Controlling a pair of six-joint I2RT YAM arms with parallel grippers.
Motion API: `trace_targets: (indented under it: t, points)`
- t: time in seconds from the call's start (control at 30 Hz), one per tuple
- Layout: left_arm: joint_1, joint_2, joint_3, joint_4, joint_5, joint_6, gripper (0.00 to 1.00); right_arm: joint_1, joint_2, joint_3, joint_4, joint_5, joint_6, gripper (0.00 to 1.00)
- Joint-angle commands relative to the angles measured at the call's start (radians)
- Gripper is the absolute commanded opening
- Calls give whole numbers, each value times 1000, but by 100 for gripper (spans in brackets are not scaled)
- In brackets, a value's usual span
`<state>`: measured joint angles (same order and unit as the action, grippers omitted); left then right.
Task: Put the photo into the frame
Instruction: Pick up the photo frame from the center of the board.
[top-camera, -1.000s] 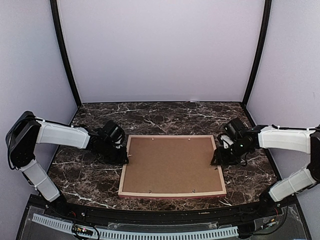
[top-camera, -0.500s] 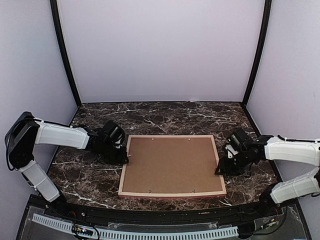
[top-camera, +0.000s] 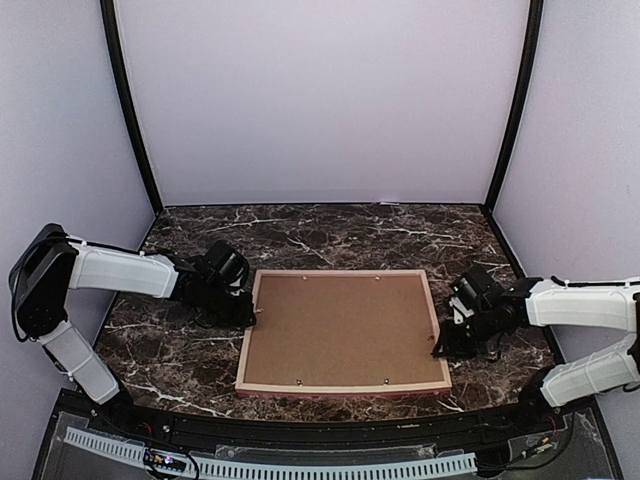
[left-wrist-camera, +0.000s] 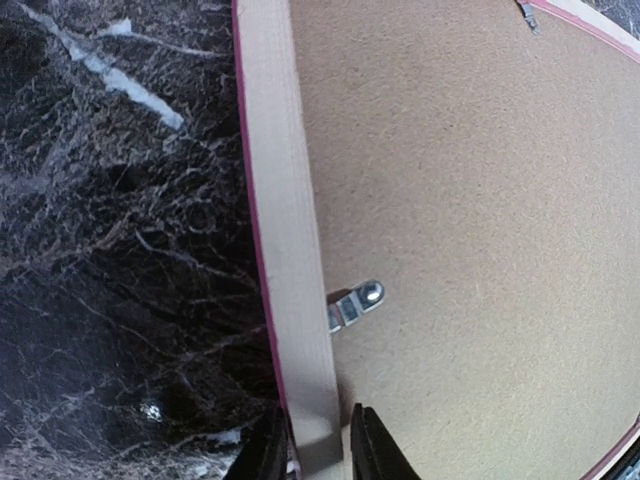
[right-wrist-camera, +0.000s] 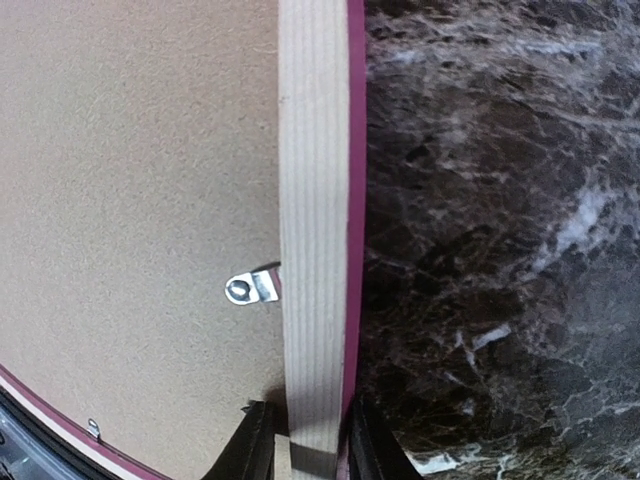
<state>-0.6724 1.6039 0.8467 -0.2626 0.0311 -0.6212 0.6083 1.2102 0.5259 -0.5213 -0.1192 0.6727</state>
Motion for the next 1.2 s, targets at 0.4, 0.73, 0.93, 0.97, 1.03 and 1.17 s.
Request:
trace_targets:
  t: [0.4,0.73,0.93,0.97,1.03,1.17]
  points:
    - [118,19,135,-37,-118,157,45,6,350,148,249,50,-64,19]
    - [38,-163,122,13,-116,240,87,4,409,239,241,53,-82,10]
    - [-132,-227,68,149,-92,343,88,4,392,299,186,47,-109,3]
    - [-177,-224,67,155,-105,359,88,4,390,307,175,46,-116,1]
    - [-242,-207,74,160,-131,409,88,3,384,321,152,39,-124,0]
    - [-362,-149,100,140,-211,502,88,-7,375,350,112,6,-143,0]
